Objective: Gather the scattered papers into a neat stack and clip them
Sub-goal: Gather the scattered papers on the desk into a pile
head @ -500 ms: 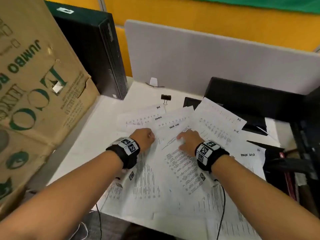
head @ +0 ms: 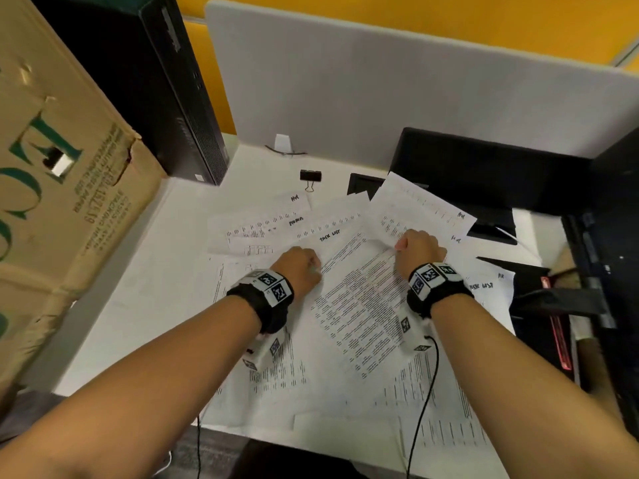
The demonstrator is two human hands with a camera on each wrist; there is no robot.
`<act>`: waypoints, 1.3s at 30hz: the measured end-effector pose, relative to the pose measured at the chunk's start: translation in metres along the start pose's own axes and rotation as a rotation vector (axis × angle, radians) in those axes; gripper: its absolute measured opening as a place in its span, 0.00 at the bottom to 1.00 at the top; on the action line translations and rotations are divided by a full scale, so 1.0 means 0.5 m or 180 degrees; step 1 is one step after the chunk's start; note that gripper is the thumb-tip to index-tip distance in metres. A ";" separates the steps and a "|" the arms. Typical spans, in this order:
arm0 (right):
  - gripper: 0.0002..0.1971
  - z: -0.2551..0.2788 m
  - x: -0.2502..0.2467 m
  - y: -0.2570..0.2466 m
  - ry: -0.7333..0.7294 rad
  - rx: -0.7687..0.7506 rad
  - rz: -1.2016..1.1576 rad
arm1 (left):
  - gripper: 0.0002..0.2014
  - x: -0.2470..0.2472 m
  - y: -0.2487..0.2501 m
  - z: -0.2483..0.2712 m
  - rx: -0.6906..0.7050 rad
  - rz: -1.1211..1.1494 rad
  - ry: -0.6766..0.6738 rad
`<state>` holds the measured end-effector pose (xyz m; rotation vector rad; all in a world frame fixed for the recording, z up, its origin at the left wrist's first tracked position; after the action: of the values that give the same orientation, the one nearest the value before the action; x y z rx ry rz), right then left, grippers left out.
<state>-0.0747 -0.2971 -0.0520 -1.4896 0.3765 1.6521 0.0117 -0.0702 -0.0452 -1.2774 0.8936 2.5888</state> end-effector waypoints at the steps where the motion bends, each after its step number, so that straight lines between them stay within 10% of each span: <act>1: 0.08 0.002 -0.009 -0.003 -0.0022 -0.0096 -0.0231 | 0.13 -0.002 0.005 0.000 0.0040 0.0007 0.0070; 5: 0.10 0.037 -0.067 -0.041 -0.0558 -0.0777 -0.1366 | 0.30 -0.017 0.025 0.010 0.0268 0.0517 0.0192; 9: 0.04 0.042 -0.133 -0.059 -0.0924 -0.0792 -0.2147 | 0.03 -0.045 0.024 0.019 0.0390 0.0636 0.0341; 10: 0.05 0.029 -0.142 -0.045 -0.0844 -0.0664 -0.2313 | 0.10 -0.057 0.016 0.018 0.0392 0.0594 0.0402; 19: 0.15 -0.037 -0.042 0.095 -0.0912 0.0084 -0.0172 | 0.09 -0.115 -0.069 0.010 -0.0142 0.0907 0.0454; 24: 0.04 -0.029 -0.026 0.085 -0.0614 0.0032 0.0006 | 0.04 -0.086 -0.059 0.011 -0.0118 0.0909 0.0327; 34: 0.10 0.011 -0.128 0.015 -0.0330 -0.0772 -0.1119 | 0.19 -0.060 -0.013 0.029 0.0284 0.0851 0.0441; 39: 0.10 0.037 -0.155 -0.032 -0.0733 -0.1042 -0.1602 | 0.11 -0.055 0.002 0.034 0.0641 0.1219 0.0418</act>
<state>-0.0813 -0.3045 0.0285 -1.4502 -0.3871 1.4894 0.0173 -0.0576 -0.0159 -1.3420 1.5153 2.6116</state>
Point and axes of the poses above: each hand's wrist, its own z-axis away from the middle knuckle, its own x-axis out of the palm, y = z × x, the point moved 4 cm from there along -z, towards the middle knuckle, and after that the axes turned 4 degrees about -z, right-handed, at the moved point
